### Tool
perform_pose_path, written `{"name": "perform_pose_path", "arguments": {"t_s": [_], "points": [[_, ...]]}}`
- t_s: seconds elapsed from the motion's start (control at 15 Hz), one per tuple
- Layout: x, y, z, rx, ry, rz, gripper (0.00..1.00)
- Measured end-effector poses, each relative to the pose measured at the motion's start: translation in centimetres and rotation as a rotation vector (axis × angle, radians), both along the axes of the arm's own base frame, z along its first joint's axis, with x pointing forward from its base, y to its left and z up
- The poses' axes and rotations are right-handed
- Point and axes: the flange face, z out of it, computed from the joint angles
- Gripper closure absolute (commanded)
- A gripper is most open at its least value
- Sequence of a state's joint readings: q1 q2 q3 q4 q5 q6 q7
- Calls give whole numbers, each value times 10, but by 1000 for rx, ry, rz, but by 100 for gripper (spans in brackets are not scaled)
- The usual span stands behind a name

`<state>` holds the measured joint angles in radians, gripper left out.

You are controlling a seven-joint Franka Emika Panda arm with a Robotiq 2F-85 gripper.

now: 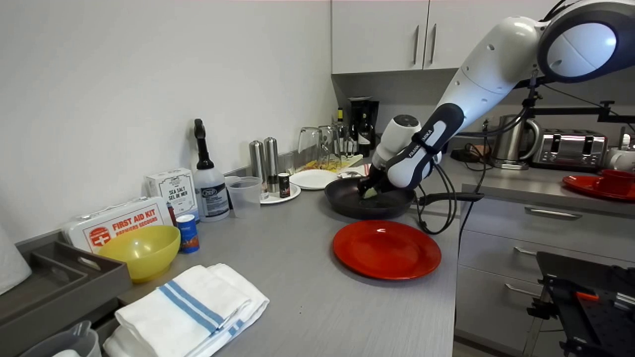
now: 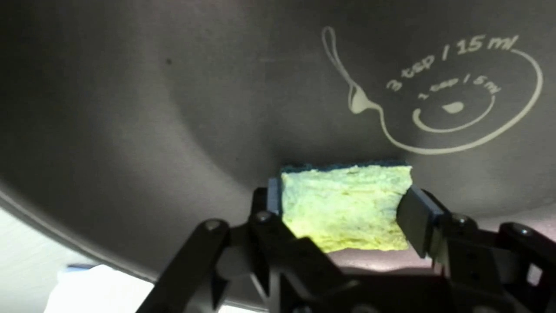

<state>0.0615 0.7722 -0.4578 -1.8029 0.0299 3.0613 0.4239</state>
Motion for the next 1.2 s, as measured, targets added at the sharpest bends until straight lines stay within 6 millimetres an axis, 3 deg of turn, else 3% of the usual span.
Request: {"name": "perform_pose_path", "arguments": {"t_s": [0.73,1.2], "points": [[-1,31,18,244,203,58,61],[-9,33,25,460,361,161,61]]}}
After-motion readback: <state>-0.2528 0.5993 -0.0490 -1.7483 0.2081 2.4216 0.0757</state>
